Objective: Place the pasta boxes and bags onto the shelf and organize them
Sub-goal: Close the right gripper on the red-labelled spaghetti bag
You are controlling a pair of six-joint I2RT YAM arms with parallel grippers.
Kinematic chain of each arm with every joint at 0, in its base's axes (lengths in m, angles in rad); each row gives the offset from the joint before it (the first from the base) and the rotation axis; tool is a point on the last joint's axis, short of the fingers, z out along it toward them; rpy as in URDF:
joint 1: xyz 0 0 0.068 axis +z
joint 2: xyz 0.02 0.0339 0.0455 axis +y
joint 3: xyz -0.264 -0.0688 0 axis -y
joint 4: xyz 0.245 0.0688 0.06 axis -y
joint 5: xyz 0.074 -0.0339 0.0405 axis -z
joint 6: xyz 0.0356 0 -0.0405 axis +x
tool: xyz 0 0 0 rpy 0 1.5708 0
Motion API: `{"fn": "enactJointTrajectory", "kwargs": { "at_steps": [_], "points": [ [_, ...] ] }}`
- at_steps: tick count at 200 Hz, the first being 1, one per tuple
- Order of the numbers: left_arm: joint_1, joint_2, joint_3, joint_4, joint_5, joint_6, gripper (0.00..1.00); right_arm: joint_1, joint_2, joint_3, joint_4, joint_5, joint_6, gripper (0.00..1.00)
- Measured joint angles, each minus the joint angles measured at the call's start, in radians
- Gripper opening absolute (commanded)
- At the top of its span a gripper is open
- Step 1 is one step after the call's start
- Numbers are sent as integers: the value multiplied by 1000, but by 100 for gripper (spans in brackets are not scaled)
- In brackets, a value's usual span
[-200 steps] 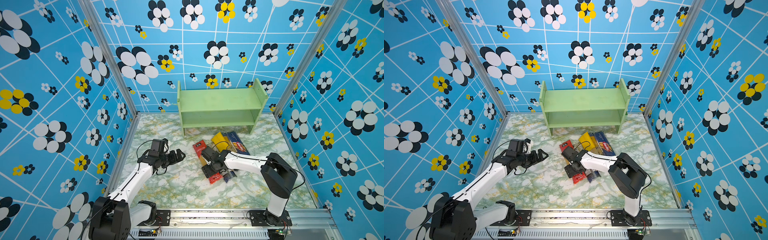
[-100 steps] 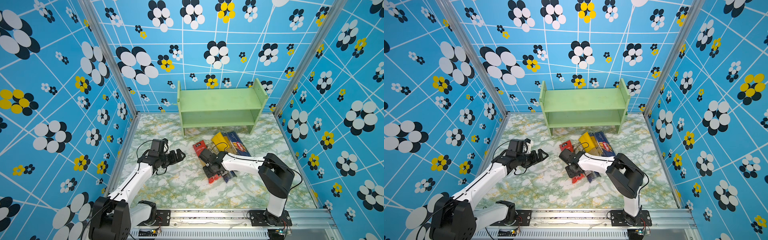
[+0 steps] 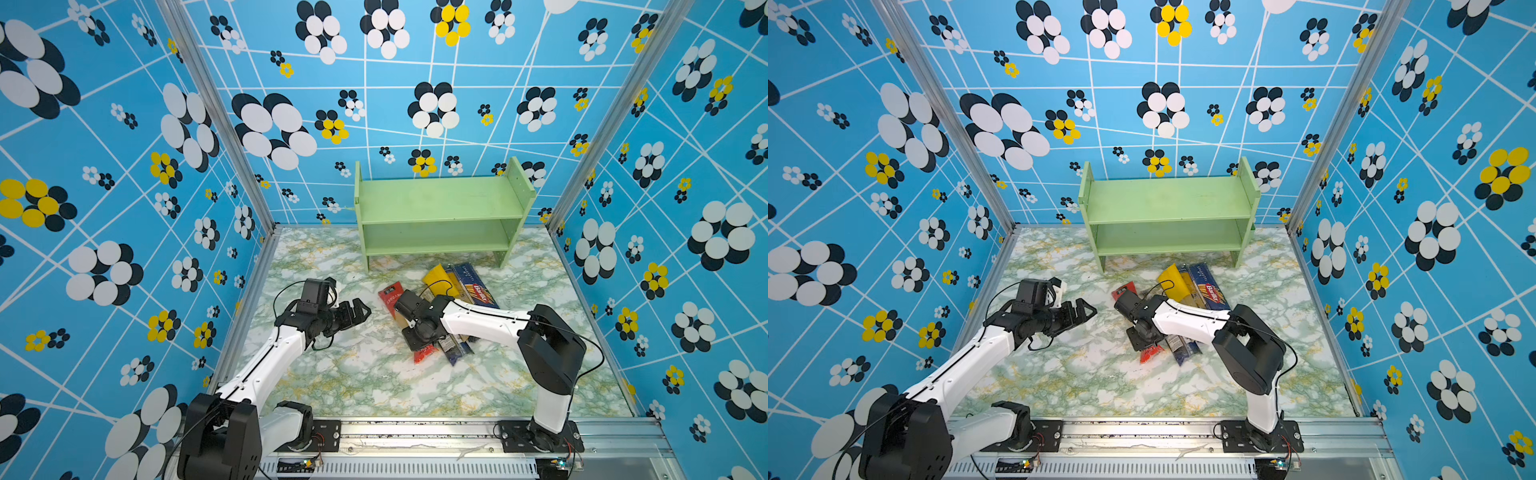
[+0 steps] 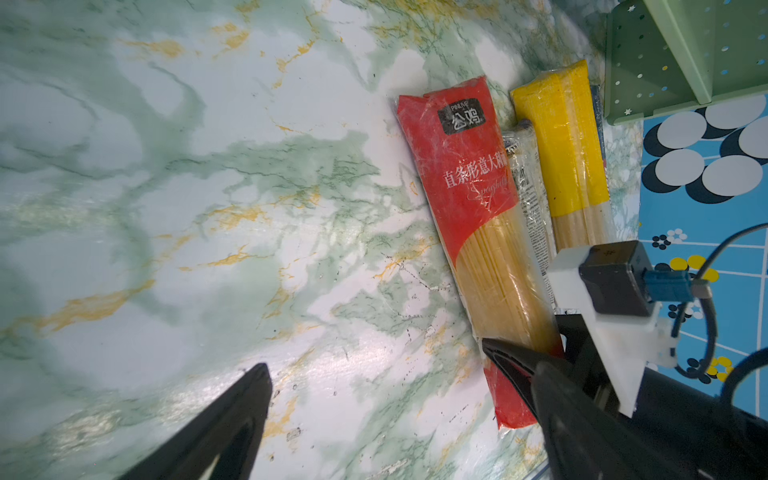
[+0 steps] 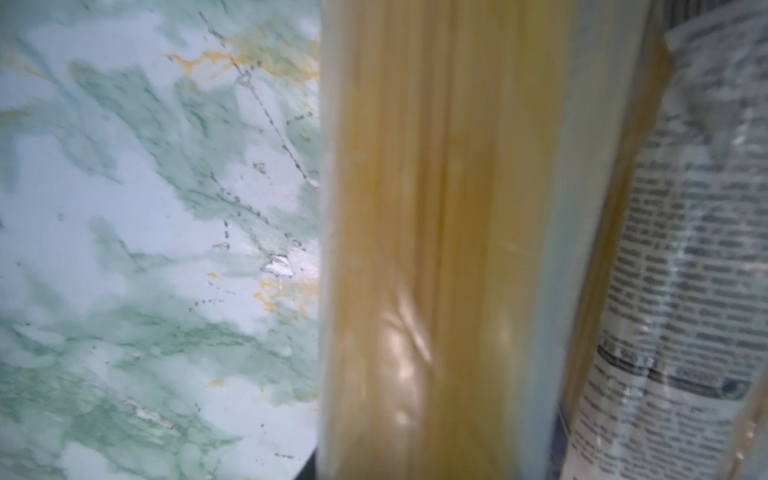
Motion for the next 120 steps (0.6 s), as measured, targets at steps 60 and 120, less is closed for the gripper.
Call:
{"fn": "enactJointTrajectory", "kwargs": {
  "at_steps": [60, 120],
  "points": [
    [9, 0, 0, 7, 1, 0, 99, -23, 62, 205, -193, -13, -32, 0],
    [21, 0, 0, 6, 3, 0, 99, -34, 99, 335, -329, -48, -90, 0]
  ]
}}
